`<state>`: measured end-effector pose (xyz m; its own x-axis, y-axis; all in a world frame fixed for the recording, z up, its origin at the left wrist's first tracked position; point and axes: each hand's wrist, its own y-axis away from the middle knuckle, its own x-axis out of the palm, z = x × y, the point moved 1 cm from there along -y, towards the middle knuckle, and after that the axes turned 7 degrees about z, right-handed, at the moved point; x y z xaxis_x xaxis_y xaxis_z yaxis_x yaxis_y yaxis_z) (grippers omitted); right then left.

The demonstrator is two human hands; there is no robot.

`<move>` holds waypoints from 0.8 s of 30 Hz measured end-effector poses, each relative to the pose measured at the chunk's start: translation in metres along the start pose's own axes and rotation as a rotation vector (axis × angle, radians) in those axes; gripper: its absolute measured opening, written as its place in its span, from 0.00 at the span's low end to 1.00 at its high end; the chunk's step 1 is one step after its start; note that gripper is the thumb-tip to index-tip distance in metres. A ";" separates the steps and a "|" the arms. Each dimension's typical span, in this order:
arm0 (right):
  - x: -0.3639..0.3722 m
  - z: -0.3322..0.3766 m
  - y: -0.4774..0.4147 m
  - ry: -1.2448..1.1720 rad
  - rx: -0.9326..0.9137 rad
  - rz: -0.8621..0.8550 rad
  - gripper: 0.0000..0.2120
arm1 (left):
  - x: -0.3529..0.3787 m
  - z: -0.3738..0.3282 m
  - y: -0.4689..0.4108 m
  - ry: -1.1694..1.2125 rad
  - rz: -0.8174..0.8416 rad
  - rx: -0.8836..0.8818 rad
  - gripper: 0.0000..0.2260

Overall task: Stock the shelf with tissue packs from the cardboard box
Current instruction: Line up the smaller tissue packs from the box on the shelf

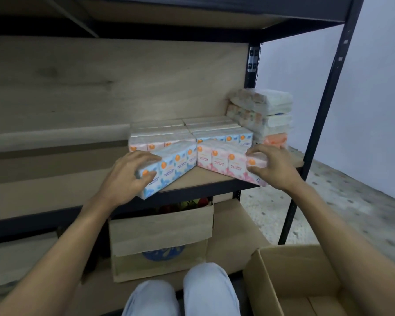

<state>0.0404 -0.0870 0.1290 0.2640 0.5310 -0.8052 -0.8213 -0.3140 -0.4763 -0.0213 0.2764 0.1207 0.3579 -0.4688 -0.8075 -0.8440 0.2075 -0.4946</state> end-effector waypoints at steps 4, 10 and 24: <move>0.006 0.025 -0.018 0.184 0.062 0.047 0.20 | -0.005 -0.017 -0.015 -0.139 0.022 -0.054 0.22; 0.045 0.053 -0.044 0.313 0.150 0.095 0.27 | 0.027 -0.050 -0.040 -0.252 0.054 -0.182 0.25; 0.046 0.003 -0.046 0.453 -0.090 0.063 0.29 | 0.023 -0.001 -0.036 -0.431 0.097 -0.044 0.23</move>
<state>0.0885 -0.0454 0.1149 0.4257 0.1178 -0.8971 -0.8009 -0.4124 -0.4342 0.0173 0.2575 0.1204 0.4021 -0.0461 -0.9144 -0.8948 0.1919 -0.4031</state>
